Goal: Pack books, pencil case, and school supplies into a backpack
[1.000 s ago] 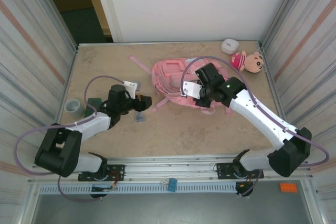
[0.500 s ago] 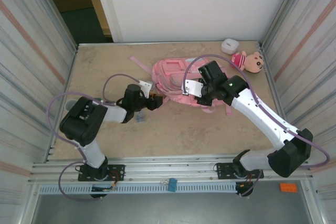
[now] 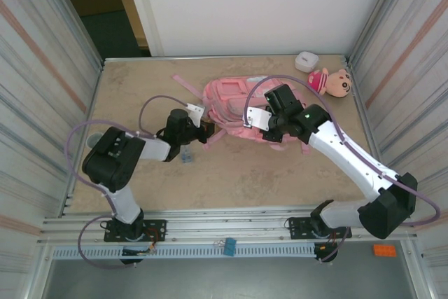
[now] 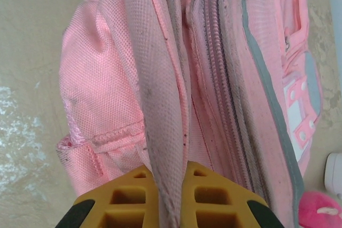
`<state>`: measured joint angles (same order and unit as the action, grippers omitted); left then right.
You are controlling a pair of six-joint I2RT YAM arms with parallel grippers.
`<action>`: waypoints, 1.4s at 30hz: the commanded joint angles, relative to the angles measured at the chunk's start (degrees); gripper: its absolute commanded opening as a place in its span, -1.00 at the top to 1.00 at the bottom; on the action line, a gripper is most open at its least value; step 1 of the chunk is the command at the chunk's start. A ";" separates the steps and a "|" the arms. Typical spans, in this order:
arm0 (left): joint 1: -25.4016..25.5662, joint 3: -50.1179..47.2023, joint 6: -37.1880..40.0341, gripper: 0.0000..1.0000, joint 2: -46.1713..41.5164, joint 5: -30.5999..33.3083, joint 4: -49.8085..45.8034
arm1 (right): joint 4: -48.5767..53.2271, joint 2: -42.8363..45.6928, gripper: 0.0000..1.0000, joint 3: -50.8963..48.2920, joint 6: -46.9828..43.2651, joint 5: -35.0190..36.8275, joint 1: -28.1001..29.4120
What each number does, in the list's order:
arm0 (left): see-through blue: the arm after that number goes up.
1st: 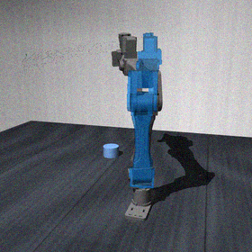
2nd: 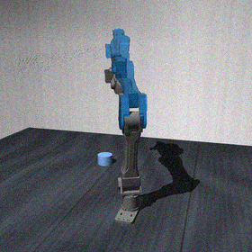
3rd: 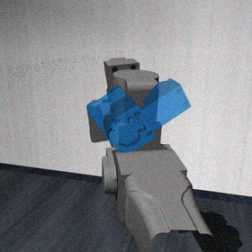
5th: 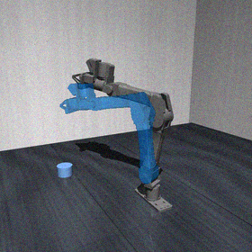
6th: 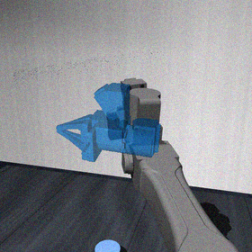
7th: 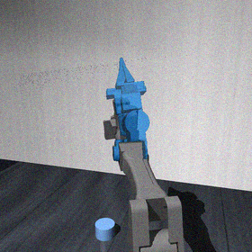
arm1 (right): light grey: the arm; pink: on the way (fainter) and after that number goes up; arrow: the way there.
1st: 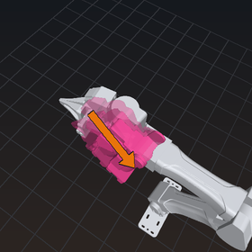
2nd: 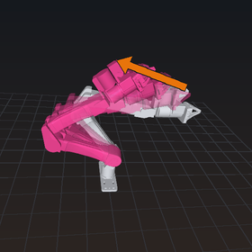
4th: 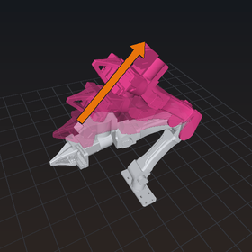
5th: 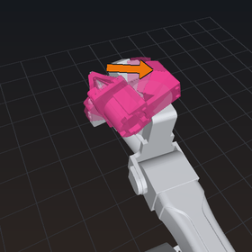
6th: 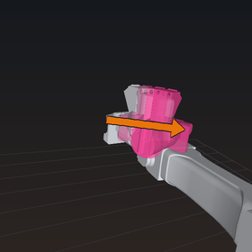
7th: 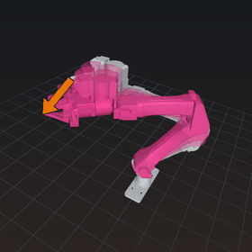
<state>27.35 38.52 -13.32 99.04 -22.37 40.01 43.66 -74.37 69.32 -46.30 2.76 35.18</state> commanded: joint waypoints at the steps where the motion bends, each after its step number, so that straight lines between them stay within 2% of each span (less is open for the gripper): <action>1: 0.23 -0.22 3.00 1.00 -7.82 -7.00 -6.10 | -11.80 0.81 1.00 -1.84 5.45 6.14 -0.46; 8: 0.69 -0.12 7.21 1.00 -18.88 -16.62 -19.66 | -20.11 -1.88 1.00 -4.89 12.77 9.34 -0.09; 13: 4.75 2.00 11.59 1.00 -23.49 -24.89 -26.23 | -25.55 -4.35 1.00 -6.23 16.70 9.24 2.29; 16: 7.97 4.18 14.35 1.00 -24.41 -24.90 -29.72 | -27.66 -6.01 1.00 -6.91 18.77 9.98 4.70; 18: 8.39 4.24 12.57 1.00 -24.51 -23.44 -28.64 | -27.68 -6.75 1.00 -7.21 19.94 10.14 5.60; 22: 8.17 3.76 10.40 1.00 -24.90 -15.77 -29.89 | -27.49 -5.60 1.00 -8.97 23.76 9.53 5.54; 23: 7.89 3.38 10.07 1.00 -25.03 -14.06 -30.53 | -26.78 -4.50 0.91 -9.36 25.45 7.48 5.01; 24: 7.49 3.04 9.70 1.00 -25.11 -12.54 -30.80 | -25.35 -3.51 0.64 -9.55 27.49 4.54 4.15; 26: 5.95 1.98 8.31 1.00 -25.52 -11.27 -30.57 | -22.63 -0.22 -0.19 -10.32 36.76 -2.29 0.86; 27: 5.26 1.53 7.63 1.00 -25.79 -10.78 -30.44 | -22.04 1.48 -0.29 -11.05 42.03 -3.83 -0.81; 31: 3.53 -0.12 7.48 1.00 -27.11 -8.83 -30.54 | -17.23 7.15 -0.48 -14.88 71.62 -9.71 -8.48; 34: 3.11 0.22 9.44 1.00 -27.07 -8.46 -32.61 | -12.26 9.47 -0.57 -18.71 87.88 -12.19 -13.59; 37: 3.05 1.16 10.88 1.00 -26.27 -9.22 -34.43 | -17.62 10.92 -0.61 -25.54 95.68 -20.50 -16.35; 42: 3.03 1.27 10.57 1.00 -25.47 -9.89 -34.36 | -31.00 9.05 -0.66 -32.44 104.50 -26.81 -16.59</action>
<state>30.48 38.70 -4.21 74.41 -30.72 2.98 20.91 -64.40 38.02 46.72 -17.52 18.63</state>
